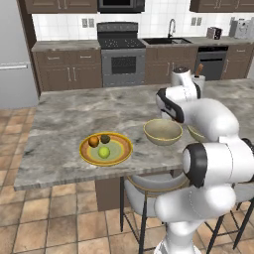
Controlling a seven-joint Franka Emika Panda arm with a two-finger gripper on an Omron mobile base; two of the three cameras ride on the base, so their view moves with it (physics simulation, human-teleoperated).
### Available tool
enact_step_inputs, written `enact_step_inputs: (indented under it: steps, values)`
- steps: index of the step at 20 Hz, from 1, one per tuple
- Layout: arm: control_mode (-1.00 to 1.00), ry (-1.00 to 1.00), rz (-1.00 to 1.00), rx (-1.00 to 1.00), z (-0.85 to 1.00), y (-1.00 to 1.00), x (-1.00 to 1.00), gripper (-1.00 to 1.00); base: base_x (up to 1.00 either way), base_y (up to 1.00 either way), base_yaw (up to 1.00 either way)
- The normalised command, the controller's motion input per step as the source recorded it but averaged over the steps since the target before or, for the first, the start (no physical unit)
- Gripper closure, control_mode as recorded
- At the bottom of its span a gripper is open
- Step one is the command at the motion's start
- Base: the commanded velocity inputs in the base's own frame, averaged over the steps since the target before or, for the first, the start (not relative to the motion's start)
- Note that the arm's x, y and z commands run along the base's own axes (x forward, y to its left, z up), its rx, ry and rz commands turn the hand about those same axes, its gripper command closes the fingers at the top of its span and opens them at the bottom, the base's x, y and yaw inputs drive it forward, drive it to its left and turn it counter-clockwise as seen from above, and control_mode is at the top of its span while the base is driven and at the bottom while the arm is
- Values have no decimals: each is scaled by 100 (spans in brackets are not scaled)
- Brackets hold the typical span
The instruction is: Take the fruits from the plate on the dining counter and place two fruits in each bowl.
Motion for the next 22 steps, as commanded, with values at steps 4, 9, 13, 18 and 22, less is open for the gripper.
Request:
enact_step_inputs:
  steps: [4,9,13,18,22]
  values:
    - [-100,0,-9,0,-25,-4,64,100,0,0,0]
    - [-100,0,-1,7,-27,-2,46,100,0,0,0]
    - [-100,3,0,14,-34,-3,26,100,0,0,0]
    - [-100,1,0,10,-34,-14,1,100,0,0,0]
    - [-100,2,1,2,-24,0,0,100,0,0,0]
